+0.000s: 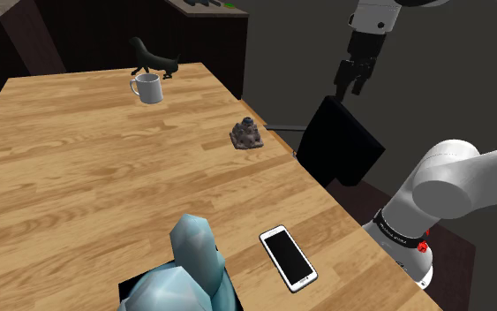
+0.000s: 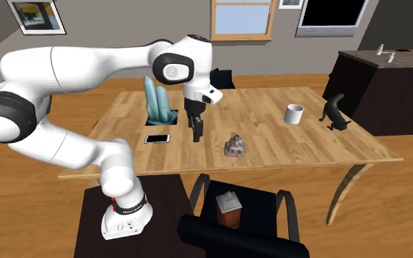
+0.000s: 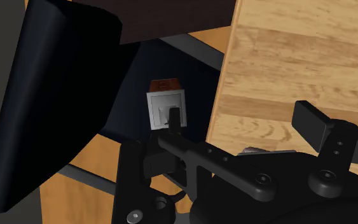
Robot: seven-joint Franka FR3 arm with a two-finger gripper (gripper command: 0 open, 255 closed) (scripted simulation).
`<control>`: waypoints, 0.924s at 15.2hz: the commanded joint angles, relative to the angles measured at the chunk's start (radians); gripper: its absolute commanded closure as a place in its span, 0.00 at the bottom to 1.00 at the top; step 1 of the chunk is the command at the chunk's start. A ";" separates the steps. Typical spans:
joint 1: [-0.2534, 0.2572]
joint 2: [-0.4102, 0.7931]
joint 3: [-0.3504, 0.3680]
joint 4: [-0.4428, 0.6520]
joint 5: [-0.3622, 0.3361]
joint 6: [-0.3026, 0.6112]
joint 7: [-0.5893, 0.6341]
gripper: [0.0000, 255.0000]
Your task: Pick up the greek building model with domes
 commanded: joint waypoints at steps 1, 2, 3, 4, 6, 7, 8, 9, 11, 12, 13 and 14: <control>0.000 0.000 0.000 0.000 0.000 0.000 0.000 0.00; 0.004 0.032 0.007 0.005 0.008 0.028 0.012 0.00; 0.007 0.065 0.014 0.012 0.016 0.055 0.023 0.00; 0.011 0.099 0.021 0.019 0.024 0.081 0.034 0.00; 0.017 0.168 0.035 0.039 0.038 0.132 0.056 0.00; 0.020 0.204 0.041 0.051 0.044 0.155 0.066 0.00; 0.023 0.240 0.047 0.065 0.050 0.179 0.076 0.00; 0.025 0.276 0.053 0.080 0.056 0.201 0.086 0.00; 0.031 0.349 0.064 0.113 0.065 0.242 0.106 0.00; 0.033 0.386 0.070 0.132 0.069 0.261 0.115 0.00; 0.035 0.423 0.075 0.152 0.073 0.279 0.125 0.00; 0.038 0.461 0.080 0.173 0.076 0.296 0.134 0.00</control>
